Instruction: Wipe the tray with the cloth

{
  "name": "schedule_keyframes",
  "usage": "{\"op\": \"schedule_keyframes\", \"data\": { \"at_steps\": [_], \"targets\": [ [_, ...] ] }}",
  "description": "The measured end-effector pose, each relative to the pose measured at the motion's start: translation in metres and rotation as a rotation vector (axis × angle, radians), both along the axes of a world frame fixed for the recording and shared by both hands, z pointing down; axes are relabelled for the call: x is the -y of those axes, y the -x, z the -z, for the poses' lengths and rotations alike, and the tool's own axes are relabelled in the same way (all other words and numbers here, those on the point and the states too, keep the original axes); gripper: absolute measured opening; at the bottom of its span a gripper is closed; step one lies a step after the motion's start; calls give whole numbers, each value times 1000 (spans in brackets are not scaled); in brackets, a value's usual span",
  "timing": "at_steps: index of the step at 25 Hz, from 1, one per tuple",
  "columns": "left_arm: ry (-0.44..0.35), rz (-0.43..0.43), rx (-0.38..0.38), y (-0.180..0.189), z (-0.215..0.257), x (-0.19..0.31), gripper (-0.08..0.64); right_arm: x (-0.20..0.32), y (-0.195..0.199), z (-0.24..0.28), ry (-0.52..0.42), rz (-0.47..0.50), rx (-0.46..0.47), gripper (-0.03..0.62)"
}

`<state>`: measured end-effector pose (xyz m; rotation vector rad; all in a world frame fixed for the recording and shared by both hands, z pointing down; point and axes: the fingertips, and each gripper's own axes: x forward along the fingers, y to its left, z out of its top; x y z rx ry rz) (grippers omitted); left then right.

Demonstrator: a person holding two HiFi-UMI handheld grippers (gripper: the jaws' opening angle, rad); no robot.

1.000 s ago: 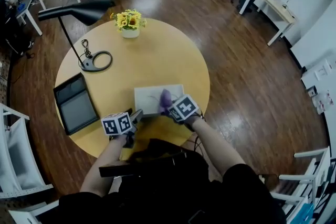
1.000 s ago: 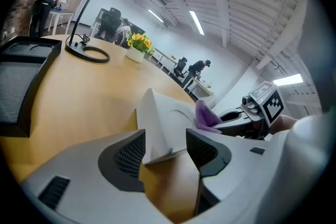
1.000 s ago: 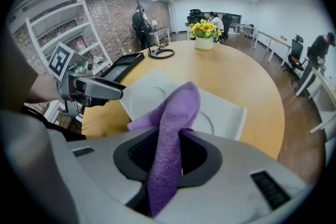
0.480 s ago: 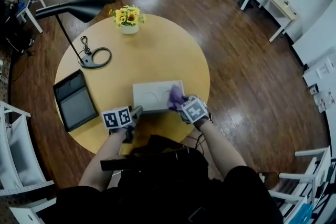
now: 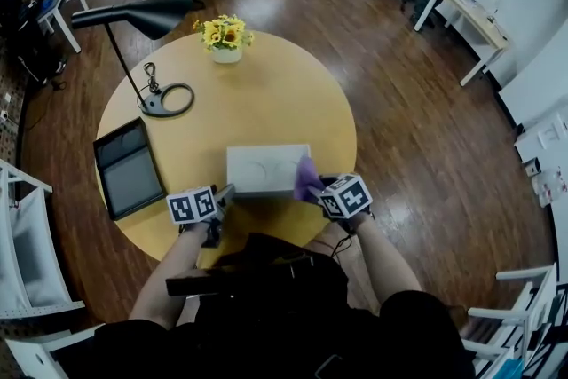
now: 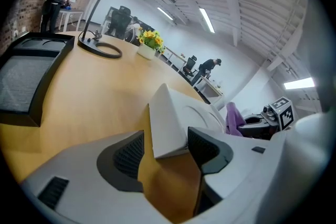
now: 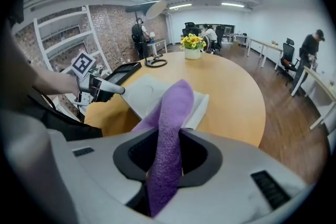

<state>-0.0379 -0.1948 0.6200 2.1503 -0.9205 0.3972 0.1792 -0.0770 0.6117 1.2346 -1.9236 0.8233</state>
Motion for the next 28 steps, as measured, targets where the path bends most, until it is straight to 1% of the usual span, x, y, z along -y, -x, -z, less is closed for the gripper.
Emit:
{"op": "schedule_keyframes", "data": {
  "at_steps": [1, 2, 4, 5, 6, 9, 10, 11, 13, 15, 16, 18, 20, 23, 26, 28],
  "targets": [
    [-6, 6, 2, 0, 1, -1, 252, -2, -9, 3, 1, -19, -8, 95],
    [-12, 12, 4, 0, 2, -1, 252, -5, -23, 2, 7, -40, -49, 95],
    [-20, 25, 2, 1, 3, 1, 252, -9, -55, -8, 26, -74, -182, 95],
    [-21, 32, -1, 1, 2, 2, 252, -9, -67, -14, 28, -90, -204, 95],
    [-23, 37, -3, 2, 2, 2, 252, -9, -71, -18, 22, -115, -165, 95],
    [-39, 36, -12, 2, 4, 0, 238, 2, -65, -22, -17, -260, 126, 95],
    [-44, 31, -20, 1, 5, -1, 218, 5, -65, -25, -17, -301, 180, 95],
    [-45, 23, -34, -2, 6, -3, 201, 8, -65, -29, -10, -321, 201, 95],
    [-34, -6, -80, -10, 6, -10, 161, 11, -61, -36, -1, -307, 196, 95],
    [-29, -28, -119, -17, 7, -17, 175, 17, -53, -38, -5, -268, 172, 93],
    [-36, -25, -126, -17, 8, -18, 172, 20, -50, -39, -9, -246, 146, 89],
    [-55, 3, -124, -14, 10, -19, 172, 24, -46, -39, -10, -201, 112, 81],
    [-68, 50, -112, -5, 11, -19, 173, 27, -36, -37, -2, -167, 142, 80],
    [-62, 109, -89, 14, 13, -25, 186, 32, -19, -35, -3, -106, 173, 78],
    [-55, 138, -78, 33, 14, -34, 186, 45, -2, -33, 2, -36, 163, 78],
    [-51, 176, -79, 49, 14, -39, 186, 54, 13, -34, 8, 13, 146, 78]
  ]
}}
